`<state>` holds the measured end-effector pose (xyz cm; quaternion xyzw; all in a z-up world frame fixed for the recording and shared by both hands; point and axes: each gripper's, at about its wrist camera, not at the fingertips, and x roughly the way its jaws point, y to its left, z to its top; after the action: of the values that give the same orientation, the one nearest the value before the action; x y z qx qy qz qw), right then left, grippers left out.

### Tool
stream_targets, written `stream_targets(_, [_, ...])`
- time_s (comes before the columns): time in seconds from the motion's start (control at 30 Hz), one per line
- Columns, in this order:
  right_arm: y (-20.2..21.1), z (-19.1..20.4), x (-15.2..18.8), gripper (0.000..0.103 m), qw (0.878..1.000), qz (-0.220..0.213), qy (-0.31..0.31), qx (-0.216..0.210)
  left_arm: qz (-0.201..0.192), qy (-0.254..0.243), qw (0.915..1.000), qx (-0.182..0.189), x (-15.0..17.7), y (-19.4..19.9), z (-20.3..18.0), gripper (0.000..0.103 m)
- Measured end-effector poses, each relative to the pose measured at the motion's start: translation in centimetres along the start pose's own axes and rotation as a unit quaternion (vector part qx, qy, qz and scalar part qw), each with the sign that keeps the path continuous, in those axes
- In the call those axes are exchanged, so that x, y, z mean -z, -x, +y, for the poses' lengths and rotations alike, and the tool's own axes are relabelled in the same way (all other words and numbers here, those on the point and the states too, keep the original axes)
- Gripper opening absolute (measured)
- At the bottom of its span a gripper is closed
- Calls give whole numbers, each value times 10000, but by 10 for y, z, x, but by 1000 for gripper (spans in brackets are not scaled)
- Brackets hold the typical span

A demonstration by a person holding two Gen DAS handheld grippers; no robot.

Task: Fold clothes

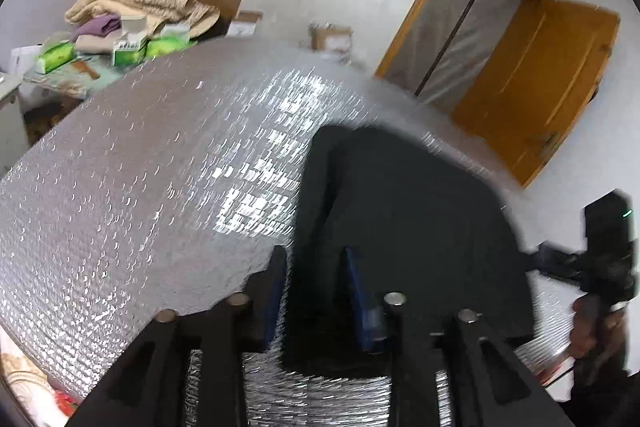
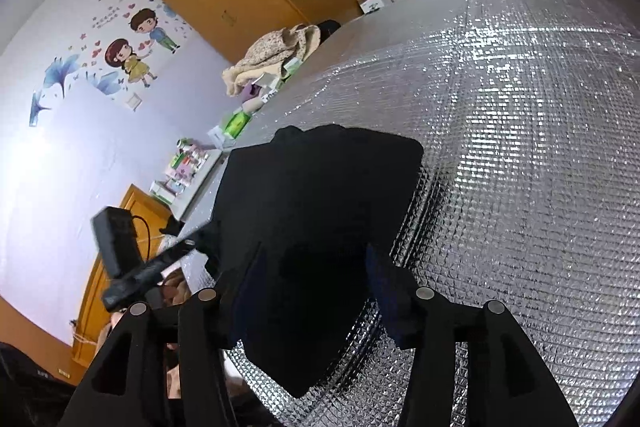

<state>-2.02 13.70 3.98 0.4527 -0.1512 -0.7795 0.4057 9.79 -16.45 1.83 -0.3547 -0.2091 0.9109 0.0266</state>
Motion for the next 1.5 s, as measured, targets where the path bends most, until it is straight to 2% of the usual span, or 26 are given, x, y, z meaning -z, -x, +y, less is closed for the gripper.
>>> stream_targets(0.27, [-19,-17,8,55,9987,325,-386,-98,41,261,9990,370,5,-1,13,40])
stream_targets(0.3, [-21,-20,9,55,9982,357,-464,-160,55,272,9987,422,5,-1,14,38])
stream_targets(0.33, [-22,-25,9,54,9971,377,-601,-269,87,282,9982,516,4,-3,14,27])
stream_targets(0.4, [-21,-30,7,28,9954,321,-782,-452,200,461,9949,871,5,-8,14,24])
stream_targets(0.43, [-19,-32,6,21,9944,282,-856,-553,206,498,9939,965,7,-10,11,24])
stream_targets(0.6, [10,-52,1,17,9959,23,-863,-257,326,307,9889,1414,15,-26,-22,23])
stream_targets(0.73, [42,-74,-2,18,9956,-230,-886,173,420,-10,9863,1592,16,-44,-52,23])
stream_targets(0.83, [64,-72,-1,22,9948,-425,-759,527,468,-85,9874,1509,12,-43,-59,24])
stream_targets(1.0, [89,-50,-6,22,9898,-1092,-236,889,-52,-273,9946,999,-7,-11,-62,22])
stream_targets(1.1, [82,-31,-14,22,9796,-1383,322,1419,-413,-456,9931,995,-26,-3,-79,22])
stream_targets(1.17, [65,-23,-24,22,9783,-1265,532,1552,-504,-735,9909,1004,-37,-9,-98,22])
stream_targets(1.23, [51,-18,-32,22,9763,-1221,672,1658,-482,-1085,9883,957,-41,-24,-115,22])
stream_targets(1.3, [39,-20,-39,22,9738,-1177,655,1831,-298,-1317,9885,686,-44,-50,-125,22])
stream_targets(1.37, [31,-23,-43,22,9722,-1143,601,1954,108,-1320,9903,410,-43,-78,-119,21])
stream_targets(1.43, [23,-31,-45,22,9711,-1042,506,2087,265,-1200,9917,382,-41,-88,-112,7])
stream_targets(1.5, [12,-42,-47,21,9715,-875,356,2175,301,-959,9936,507,-42,-92,-102,2])
